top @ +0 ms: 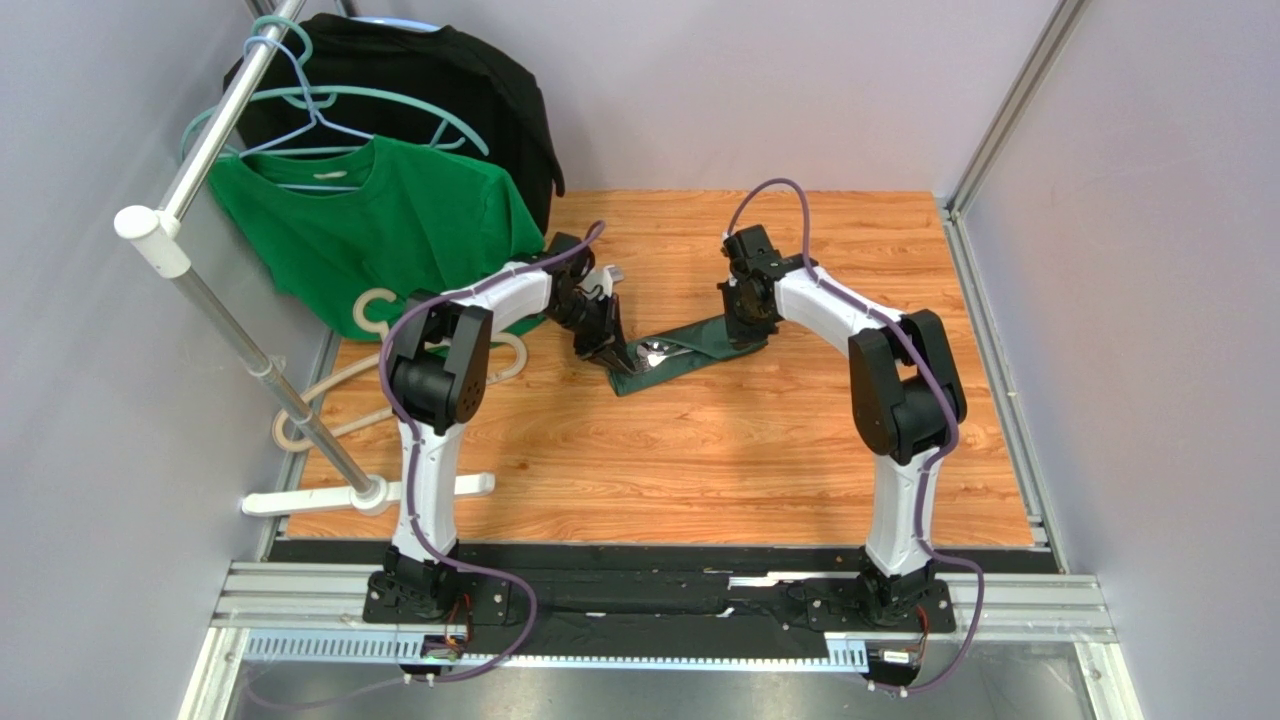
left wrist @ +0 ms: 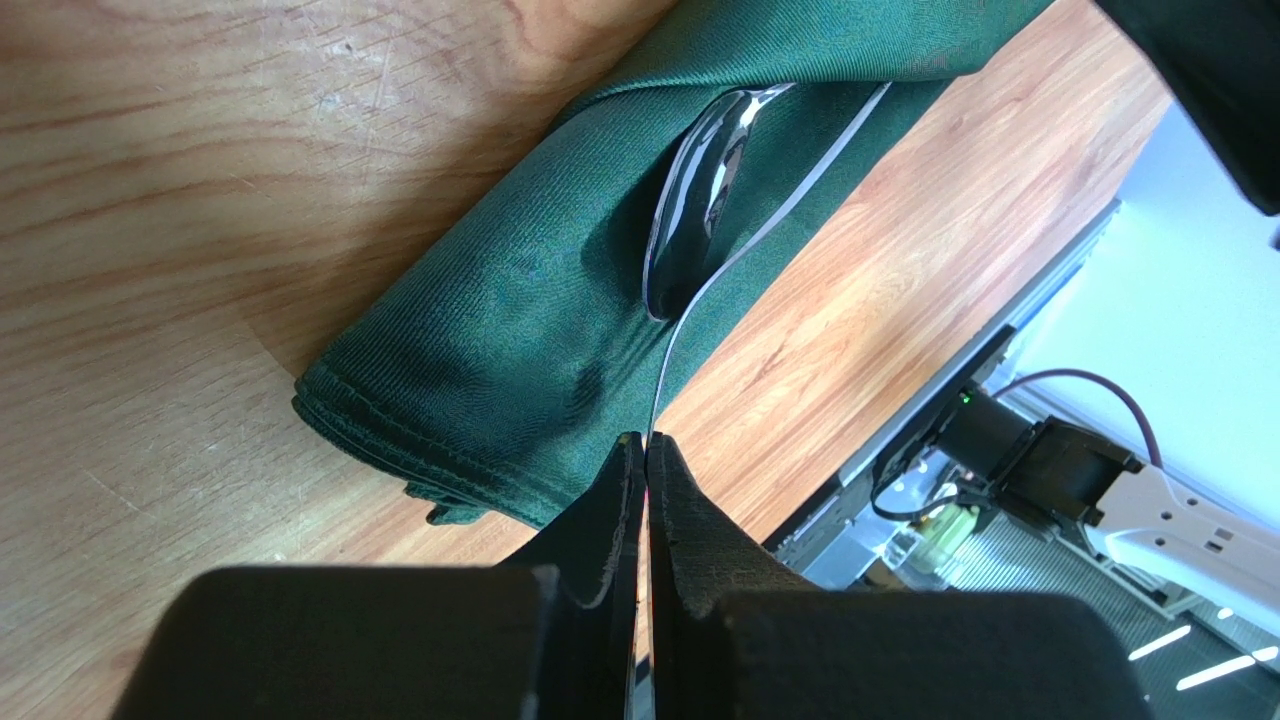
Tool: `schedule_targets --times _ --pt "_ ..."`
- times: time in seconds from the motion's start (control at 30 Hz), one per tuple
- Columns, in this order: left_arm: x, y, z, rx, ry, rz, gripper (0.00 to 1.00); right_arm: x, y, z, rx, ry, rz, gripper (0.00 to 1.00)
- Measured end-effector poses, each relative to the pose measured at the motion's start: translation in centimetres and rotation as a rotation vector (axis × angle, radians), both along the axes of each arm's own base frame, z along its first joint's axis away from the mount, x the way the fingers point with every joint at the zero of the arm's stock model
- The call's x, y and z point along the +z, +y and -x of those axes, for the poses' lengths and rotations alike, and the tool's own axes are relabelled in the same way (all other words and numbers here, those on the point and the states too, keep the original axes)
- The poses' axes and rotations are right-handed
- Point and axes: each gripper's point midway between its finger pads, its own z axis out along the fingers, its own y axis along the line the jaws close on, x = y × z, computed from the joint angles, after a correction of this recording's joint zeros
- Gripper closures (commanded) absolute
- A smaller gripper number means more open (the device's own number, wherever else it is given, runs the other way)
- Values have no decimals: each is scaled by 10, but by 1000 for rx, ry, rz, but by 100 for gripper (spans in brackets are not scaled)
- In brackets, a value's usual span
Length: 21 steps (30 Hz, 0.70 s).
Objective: Fold the napkin into a case and place the utensils inside
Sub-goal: Insert the fork into the folded napkin.
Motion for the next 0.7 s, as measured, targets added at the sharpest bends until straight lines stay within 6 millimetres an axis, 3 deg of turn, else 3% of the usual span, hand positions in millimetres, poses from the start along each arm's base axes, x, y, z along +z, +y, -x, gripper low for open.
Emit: schedule_targets --times 0.33,0.7 --pt "1 -3 -2 11 1 6 98 -20 -4 7 -4 32 25 100" --pt "-3 -22 -2 0 23 40 98 -20 -3 6 -2 28 22 100"
